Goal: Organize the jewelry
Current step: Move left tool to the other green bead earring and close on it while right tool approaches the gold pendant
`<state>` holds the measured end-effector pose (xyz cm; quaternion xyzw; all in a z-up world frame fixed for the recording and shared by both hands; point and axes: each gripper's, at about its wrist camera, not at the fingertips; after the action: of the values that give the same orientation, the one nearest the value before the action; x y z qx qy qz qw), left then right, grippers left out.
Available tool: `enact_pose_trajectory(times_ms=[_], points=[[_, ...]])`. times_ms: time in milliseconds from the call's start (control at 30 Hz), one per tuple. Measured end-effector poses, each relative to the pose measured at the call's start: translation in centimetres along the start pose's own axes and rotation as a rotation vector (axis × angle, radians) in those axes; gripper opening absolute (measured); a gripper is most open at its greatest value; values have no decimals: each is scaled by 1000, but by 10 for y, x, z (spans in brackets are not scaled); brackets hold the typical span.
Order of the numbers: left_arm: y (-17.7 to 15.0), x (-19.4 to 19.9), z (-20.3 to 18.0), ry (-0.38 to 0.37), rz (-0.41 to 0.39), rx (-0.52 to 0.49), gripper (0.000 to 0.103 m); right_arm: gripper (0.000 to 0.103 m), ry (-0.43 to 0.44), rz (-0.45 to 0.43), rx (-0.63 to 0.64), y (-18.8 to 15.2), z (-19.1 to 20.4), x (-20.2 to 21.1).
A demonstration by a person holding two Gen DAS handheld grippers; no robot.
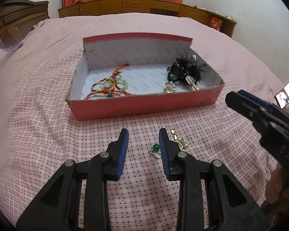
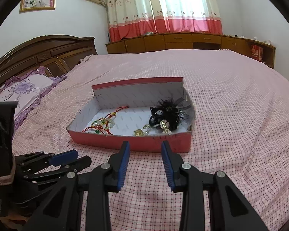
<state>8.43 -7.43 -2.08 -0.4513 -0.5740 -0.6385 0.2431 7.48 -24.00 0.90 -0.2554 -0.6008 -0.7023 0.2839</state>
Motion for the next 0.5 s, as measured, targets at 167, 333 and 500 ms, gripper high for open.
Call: enact_pose_trajectory(times_ms=[167,333,500], points=[[-5,-7,-6,7,26,-22,24,36,-9,4,-8,-5,-6,3],[-9,-14,-8,14,50,-40,24,36,-14,9,-23,-10,-12,4],[-11,-26,-10,8,79,-55,24,36,-13,17,-41,-14,-16,1]])
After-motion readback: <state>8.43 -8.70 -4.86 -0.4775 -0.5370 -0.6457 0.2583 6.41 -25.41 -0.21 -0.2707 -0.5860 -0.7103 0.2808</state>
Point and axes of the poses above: each gripper's, at about its wrist camera, not at the fingertips, and x roughly against the way its jaws point, z to its left, y to its top, and after that the axes turned 11 degrees about z, right-handed
